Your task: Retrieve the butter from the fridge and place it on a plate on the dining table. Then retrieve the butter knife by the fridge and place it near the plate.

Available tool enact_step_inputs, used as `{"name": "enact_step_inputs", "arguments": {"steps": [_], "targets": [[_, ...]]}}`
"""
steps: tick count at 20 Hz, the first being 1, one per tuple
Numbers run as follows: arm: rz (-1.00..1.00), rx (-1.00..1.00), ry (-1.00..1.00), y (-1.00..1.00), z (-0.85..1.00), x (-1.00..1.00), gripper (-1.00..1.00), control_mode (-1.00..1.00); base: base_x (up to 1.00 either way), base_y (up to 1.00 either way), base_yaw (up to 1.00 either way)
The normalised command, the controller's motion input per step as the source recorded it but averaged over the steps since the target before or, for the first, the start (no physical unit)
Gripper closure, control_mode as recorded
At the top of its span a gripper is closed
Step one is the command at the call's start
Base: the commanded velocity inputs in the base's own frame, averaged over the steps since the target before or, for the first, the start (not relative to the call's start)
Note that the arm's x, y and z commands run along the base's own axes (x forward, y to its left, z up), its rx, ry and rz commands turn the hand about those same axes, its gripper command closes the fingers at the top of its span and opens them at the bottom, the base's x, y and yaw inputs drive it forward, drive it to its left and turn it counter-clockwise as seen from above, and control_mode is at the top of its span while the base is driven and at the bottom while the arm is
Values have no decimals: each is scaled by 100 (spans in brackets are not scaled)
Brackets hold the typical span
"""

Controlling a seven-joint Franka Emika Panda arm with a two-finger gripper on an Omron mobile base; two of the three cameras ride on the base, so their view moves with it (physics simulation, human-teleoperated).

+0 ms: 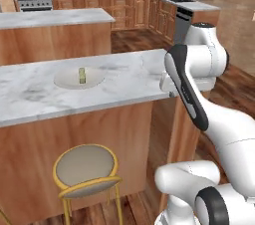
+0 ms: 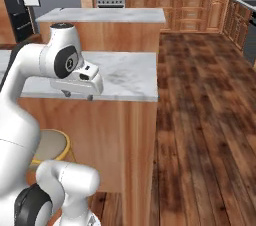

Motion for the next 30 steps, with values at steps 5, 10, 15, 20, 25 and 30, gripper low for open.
{"name": "enact_step_inputs", "arguments": {"steps": [5,10,15,20,25,30], "targets": [[0,0,0,0,0,0,-100,100,0,-100,0],[0,0,0,0,0,0,-100,100,21,-100,0],[0,0,0,0,0,0,-100,100,38,-100,9],[0,0,0,0,0,0,-100,100,74,-100,28],[0,0,0,0,0,0,-100,100,90,-100,39],[0,0,0,0,0,0,-100,100,100,-100,27]]}}
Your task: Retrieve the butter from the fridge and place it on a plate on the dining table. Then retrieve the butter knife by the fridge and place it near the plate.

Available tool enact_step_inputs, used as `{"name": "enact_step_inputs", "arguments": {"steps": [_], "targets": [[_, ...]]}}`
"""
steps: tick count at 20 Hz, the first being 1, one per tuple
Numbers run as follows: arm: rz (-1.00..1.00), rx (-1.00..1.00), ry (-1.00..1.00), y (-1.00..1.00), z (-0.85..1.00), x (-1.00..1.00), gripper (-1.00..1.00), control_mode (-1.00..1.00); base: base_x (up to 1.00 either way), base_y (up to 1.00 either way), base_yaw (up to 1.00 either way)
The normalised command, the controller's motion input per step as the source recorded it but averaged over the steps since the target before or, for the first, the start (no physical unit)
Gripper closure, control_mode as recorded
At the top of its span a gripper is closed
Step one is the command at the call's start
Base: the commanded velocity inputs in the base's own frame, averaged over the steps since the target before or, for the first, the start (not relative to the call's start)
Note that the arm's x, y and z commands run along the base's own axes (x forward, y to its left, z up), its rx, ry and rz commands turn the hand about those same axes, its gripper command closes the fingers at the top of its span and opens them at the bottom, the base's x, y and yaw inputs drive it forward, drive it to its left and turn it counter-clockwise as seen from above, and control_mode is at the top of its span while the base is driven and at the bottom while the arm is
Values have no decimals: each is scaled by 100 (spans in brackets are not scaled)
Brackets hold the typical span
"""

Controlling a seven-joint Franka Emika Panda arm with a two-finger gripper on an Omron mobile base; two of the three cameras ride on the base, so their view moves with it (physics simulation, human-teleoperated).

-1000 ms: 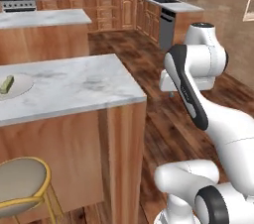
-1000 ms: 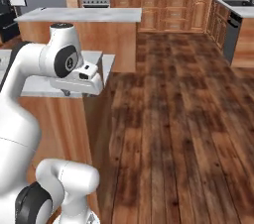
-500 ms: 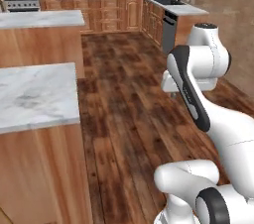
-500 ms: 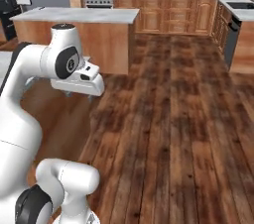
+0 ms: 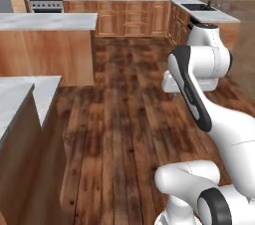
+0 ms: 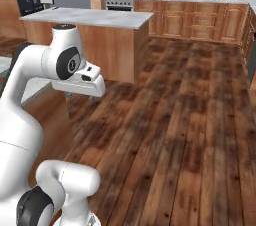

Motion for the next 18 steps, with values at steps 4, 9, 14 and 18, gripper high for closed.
{"name": "enact_step_inputs", "arguments": {"steps": [4,9,14,18], "targets": [[0,0,0,0,0,0,-100,100,100,-99,24],[0,0,0,0,0,0,-100,100,100,-74,22],[0,0,0,0,0,0,-100,100,100,-27,9],[0,0,0,0,0,0,-100,100,100,0,0]]}}
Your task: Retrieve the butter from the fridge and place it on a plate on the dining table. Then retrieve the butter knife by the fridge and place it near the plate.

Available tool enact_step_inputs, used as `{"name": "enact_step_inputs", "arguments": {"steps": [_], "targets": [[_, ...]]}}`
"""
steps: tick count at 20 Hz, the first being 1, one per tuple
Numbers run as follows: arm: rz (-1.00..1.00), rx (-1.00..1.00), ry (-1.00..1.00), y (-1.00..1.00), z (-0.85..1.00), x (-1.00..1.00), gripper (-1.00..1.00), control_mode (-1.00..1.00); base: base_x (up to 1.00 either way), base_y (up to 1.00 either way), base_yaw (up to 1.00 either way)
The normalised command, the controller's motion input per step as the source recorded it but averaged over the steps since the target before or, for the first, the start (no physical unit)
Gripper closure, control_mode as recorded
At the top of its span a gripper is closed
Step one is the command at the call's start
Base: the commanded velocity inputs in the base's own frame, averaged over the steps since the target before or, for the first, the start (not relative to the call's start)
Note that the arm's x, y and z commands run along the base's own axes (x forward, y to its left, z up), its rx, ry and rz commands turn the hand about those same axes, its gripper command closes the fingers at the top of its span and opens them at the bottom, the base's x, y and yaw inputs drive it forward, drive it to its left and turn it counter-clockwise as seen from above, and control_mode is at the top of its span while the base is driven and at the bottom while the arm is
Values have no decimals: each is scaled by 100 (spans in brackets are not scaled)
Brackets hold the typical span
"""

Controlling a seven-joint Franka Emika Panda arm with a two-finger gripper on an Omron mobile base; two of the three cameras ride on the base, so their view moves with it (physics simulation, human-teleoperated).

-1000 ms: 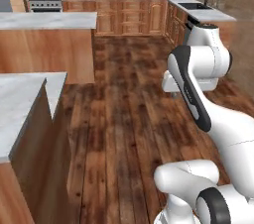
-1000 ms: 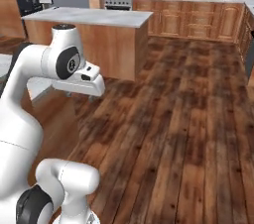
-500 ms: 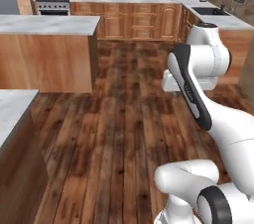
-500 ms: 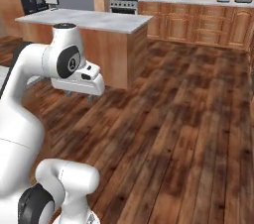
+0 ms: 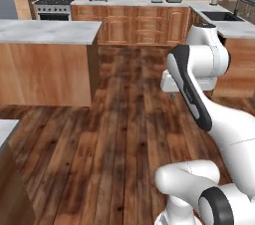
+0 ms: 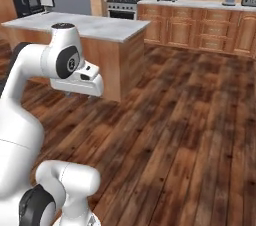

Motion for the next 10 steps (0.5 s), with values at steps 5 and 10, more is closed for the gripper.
{"name": "enact_step_inputs", "arguments": {"steps": [5,10], "targets": [[0,0,0,0,0,0,-100,100,100,-19,-15],[0,0,0,0,0,0,-100,100,100,-2,-35]]}}
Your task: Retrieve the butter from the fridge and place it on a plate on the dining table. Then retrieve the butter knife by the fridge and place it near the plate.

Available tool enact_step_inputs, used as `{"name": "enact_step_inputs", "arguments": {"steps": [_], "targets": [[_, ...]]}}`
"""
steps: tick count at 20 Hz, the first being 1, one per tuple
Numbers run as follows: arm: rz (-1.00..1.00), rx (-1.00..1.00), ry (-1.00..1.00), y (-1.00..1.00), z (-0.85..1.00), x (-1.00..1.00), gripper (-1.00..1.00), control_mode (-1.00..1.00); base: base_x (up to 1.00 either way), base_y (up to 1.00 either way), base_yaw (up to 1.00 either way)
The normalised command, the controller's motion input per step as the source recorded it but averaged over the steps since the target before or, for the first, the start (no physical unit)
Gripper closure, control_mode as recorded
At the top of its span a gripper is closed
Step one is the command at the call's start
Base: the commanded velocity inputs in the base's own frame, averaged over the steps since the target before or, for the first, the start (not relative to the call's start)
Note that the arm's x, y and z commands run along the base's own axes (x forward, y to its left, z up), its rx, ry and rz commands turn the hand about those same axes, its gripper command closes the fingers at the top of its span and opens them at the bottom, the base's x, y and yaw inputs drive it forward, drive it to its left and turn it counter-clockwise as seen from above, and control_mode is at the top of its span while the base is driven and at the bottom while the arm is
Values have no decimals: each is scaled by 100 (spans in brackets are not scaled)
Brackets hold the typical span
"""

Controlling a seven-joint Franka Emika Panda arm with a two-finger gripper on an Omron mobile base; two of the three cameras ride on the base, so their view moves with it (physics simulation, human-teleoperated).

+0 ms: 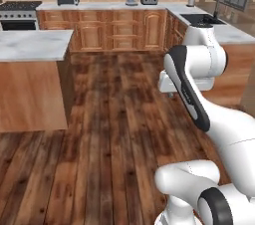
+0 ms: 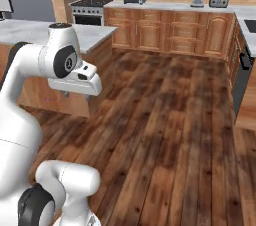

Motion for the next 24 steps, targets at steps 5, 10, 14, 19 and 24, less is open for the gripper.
{"name": "enact_step_inputs", "arguments": {"steps": [5,10,14,19,24], "targets": [[0,0,0,0,0,0,-100,100,100,0,-27],[0,0,0,0,0,0,-100,100,100,1,-3],[0,0,0,0,0,0,-100,100,100,0,0],[0,0,0,0,0,0,-100,100,100,-5,0],[0,0,0,0,0,0,-100,100,100,-4,5]]}}
